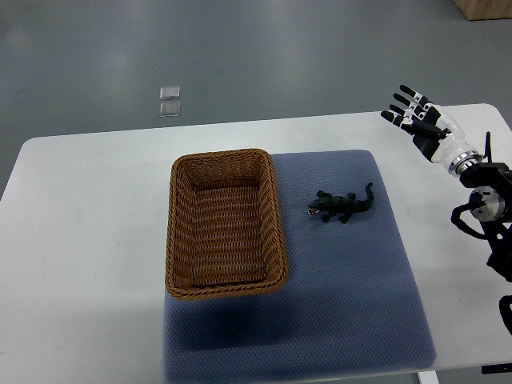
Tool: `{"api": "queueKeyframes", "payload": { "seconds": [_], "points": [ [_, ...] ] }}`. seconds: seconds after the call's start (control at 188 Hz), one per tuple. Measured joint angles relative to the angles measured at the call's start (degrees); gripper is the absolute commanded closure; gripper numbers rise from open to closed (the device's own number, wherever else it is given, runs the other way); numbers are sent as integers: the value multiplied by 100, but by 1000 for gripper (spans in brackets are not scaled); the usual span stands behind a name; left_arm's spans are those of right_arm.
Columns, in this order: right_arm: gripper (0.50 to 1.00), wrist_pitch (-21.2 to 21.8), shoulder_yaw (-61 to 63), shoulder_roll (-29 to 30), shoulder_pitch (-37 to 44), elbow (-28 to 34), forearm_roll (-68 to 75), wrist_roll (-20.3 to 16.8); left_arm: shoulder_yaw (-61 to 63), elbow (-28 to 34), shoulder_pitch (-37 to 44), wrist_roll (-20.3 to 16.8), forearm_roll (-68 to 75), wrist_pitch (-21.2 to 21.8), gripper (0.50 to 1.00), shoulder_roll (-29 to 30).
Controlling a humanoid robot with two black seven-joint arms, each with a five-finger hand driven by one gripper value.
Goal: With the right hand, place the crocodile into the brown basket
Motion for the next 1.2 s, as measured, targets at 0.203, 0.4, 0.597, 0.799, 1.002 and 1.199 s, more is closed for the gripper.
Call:
{"api": "queueKeyframes", "payload": {
  "seconds": [0.203,0.4,0.597,0.799,1.002,1.199],
  "points": [
    [572,491,-23,-58,10,94,-57,-2,0,0,0,0,0,0,500,0],
    [574,781,-167,-270,69,156,-171,-8,0,0,-2,0,0,0,500,0],
    [574,1158,-1469,-960,428,622,-549,551,0,0,0,0,0,0,500,0],
    [576,1215,-2861,-1750,956,1602,-1562,1025,0,0,1,0,1,0,500,0],
    [576,1079,-3533,-1947,1200,2523,-3260,1186,0,0,-3,0,1,0,500,0],
    [576,351,-4383,-2005,1401,2915,-4444,1317,0,0,0,0,1,0,500,0]
  ]
}}
